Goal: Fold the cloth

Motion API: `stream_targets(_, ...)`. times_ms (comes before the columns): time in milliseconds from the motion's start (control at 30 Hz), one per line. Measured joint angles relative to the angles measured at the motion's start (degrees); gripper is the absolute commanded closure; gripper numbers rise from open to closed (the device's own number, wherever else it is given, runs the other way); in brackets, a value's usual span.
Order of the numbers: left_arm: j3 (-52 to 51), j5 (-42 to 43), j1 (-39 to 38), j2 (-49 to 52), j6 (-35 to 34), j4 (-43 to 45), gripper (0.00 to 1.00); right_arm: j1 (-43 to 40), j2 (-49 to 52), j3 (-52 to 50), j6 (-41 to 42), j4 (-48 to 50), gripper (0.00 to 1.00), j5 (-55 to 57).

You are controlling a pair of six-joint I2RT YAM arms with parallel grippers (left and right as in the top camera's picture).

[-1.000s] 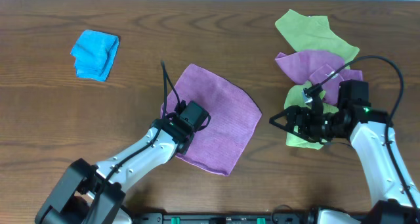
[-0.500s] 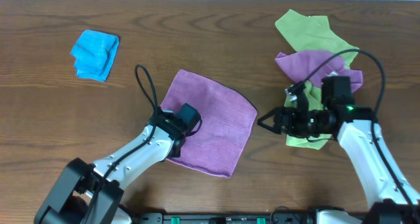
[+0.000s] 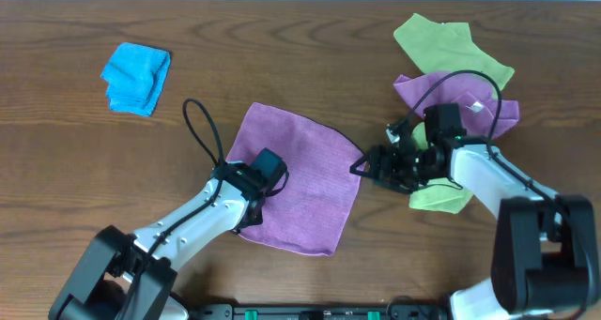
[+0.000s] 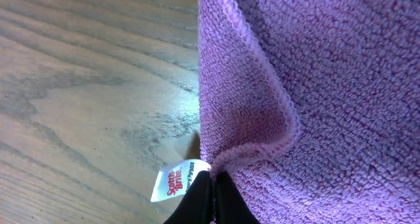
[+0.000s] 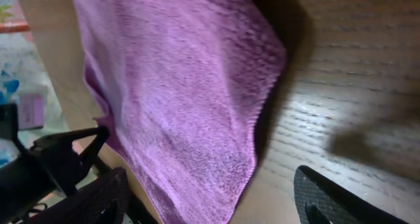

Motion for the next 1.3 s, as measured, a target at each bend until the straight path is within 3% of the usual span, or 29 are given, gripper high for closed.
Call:
stream_targets(233,0.0,0.8,0.0,0.0,-0.3,0.0,0.94,2.6,4.0,0.0,4.1,5.8,0.18,-1.1)
stream_targets(833,0.0,7.1,0.0,0.0,-0.5,-1.3,0.94,6.3,5.6,0.1,23.5,39.5,0.20,-2.5)
stream_targets(1300,0.0,11.9,-1.2,0.0,-1.8,-1.9,0.94,6.1,5.7,0.0,26.1,56.4,0.18,-1.0)
